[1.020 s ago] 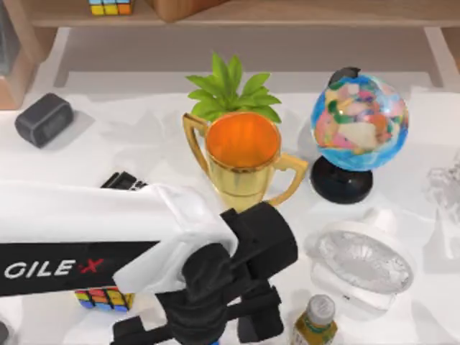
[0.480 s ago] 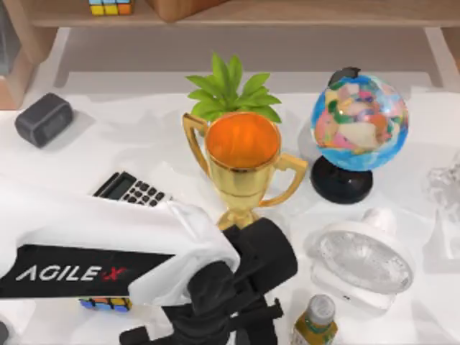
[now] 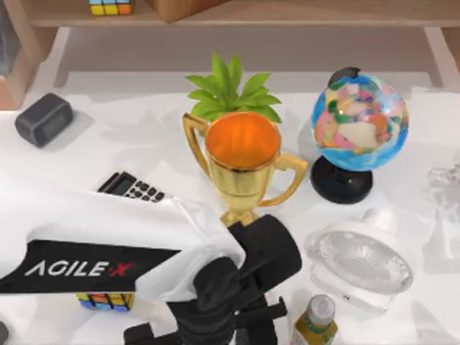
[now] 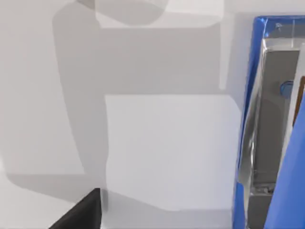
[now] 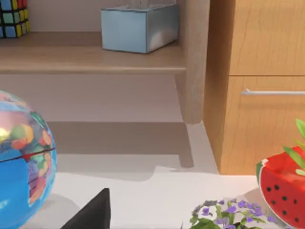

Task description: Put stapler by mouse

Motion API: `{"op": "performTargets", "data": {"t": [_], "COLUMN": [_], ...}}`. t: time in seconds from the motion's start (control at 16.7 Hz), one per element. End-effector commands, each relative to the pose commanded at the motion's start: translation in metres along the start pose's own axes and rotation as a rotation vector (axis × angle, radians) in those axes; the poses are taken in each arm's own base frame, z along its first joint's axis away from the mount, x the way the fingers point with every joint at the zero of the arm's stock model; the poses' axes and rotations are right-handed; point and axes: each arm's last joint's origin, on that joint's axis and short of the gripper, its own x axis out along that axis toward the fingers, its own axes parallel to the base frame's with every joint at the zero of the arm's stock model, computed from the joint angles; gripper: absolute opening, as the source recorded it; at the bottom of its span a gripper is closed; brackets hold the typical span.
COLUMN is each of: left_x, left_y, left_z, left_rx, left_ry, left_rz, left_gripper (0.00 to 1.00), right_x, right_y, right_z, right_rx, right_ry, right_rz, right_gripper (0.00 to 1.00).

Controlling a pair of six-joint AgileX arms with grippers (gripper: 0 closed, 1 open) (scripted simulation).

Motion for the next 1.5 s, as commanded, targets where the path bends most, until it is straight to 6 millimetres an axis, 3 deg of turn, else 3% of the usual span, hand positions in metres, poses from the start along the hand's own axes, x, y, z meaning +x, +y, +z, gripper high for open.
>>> {"op": "performTargets", "data": {"t": [0.66, 1.14, 1.5], "left_x": [0.0, 0.0, -0.02], "left_y": [0.0, 0.0, 0.011], "left_z": [0.0, 0.0, 0.002], "left_rx": [0.0, 0.0, -0.005], "left_ry": [0.0, 0.0, -0.016], "left_rz": [0.0, 0.0, 0.027], "left_gripper": [0.02, 0.0, 0.0], "right_x": [0.0, 0.0, 0.0], "right_y": [0.0, 0.0, 0.0], "right_z": [0.0, 0.0, 0.0], "right_rx": [0.0, 0.0, 0.0], "right_ry": [0.0, 0.0, 0.0], "right_rz": [0.0, 0.0, 0.0], "right_gripper": [1.0, 1.0, 1.0]}}
